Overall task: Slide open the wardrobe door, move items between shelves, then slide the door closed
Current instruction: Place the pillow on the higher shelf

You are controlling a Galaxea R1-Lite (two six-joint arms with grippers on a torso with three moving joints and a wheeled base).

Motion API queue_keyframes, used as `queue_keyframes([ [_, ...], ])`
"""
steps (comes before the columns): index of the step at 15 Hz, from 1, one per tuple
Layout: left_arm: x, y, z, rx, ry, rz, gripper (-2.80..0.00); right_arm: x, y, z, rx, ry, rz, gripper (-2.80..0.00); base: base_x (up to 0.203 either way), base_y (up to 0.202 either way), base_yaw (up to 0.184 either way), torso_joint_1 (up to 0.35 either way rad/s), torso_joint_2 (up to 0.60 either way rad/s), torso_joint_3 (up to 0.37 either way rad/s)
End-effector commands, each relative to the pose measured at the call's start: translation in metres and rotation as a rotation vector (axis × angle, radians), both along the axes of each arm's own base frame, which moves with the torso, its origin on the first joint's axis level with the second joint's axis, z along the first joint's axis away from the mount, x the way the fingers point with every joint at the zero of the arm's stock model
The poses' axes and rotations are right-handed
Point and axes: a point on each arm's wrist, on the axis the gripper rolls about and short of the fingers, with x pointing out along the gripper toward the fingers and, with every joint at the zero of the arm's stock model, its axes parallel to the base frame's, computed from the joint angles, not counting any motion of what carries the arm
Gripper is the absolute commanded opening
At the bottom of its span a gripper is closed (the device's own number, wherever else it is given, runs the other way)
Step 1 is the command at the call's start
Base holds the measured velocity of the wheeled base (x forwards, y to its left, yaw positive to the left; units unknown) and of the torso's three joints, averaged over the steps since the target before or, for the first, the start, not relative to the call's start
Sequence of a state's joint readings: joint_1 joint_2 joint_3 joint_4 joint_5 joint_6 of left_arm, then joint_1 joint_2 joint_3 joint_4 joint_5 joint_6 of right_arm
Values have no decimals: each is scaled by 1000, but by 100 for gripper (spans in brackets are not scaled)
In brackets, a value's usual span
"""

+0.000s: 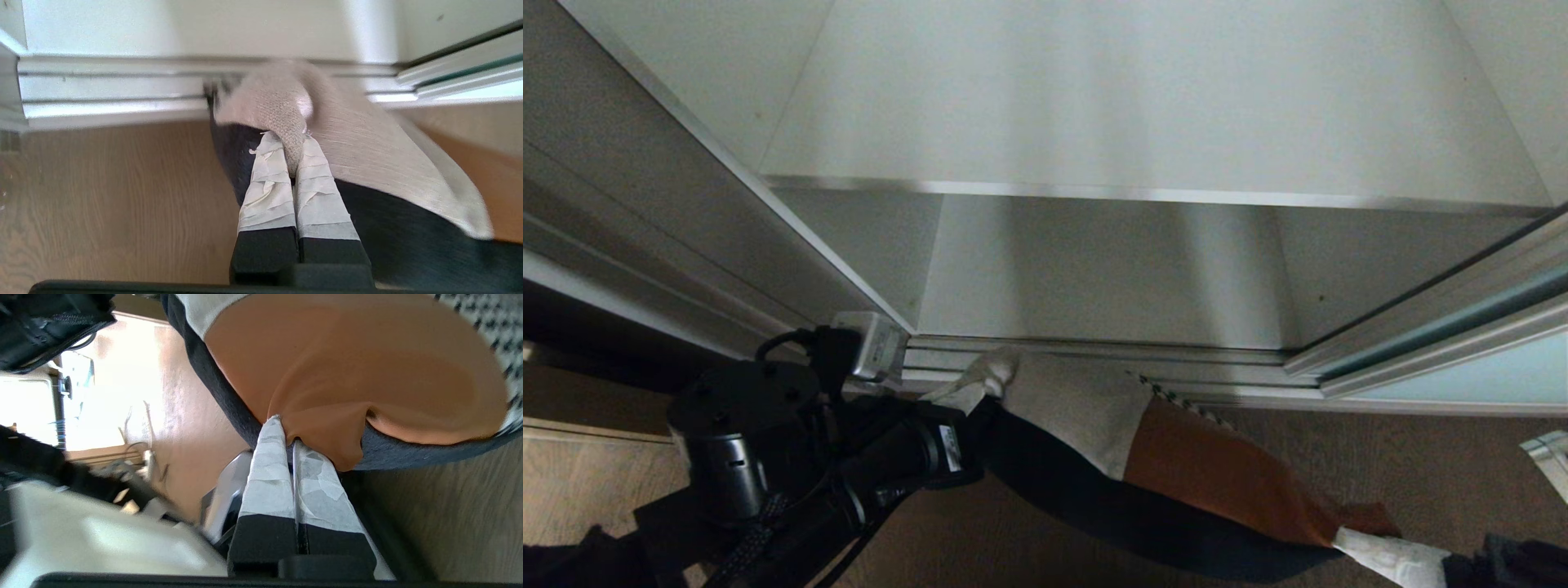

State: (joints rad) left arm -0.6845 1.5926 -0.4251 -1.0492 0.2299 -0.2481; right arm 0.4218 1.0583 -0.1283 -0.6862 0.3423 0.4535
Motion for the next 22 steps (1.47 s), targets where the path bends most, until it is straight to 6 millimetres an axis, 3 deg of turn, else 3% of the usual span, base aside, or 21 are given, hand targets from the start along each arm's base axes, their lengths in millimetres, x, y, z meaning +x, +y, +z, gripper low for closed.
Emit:
queue_keyframes([
  [1,-6,5,10,-28,-37,1,-280,-29,-13,16,21,-5,1,-280,0,0,0,0,0,0],
  [7,-11,8,16,-23,-55,-5,-280,-32,-14,20,40,5,-6,-280,0,0,0,0,0,0],
  [15,-8,-5,13,-20,-50,-42,-280,-17,-9,24,40,54,-24,-280,0,0,0,0,0,0],
  [19,-7,-5,14,-24,-53,-39,-280,-16,-9,30,59,43,-36,-280,-168,0,-1,4,4,4],
  [22,-6,-6,13,-21,-50,-38,-280,-18,-9,23,53,70,-38,-280,-195,0,1,3,1,7],
])
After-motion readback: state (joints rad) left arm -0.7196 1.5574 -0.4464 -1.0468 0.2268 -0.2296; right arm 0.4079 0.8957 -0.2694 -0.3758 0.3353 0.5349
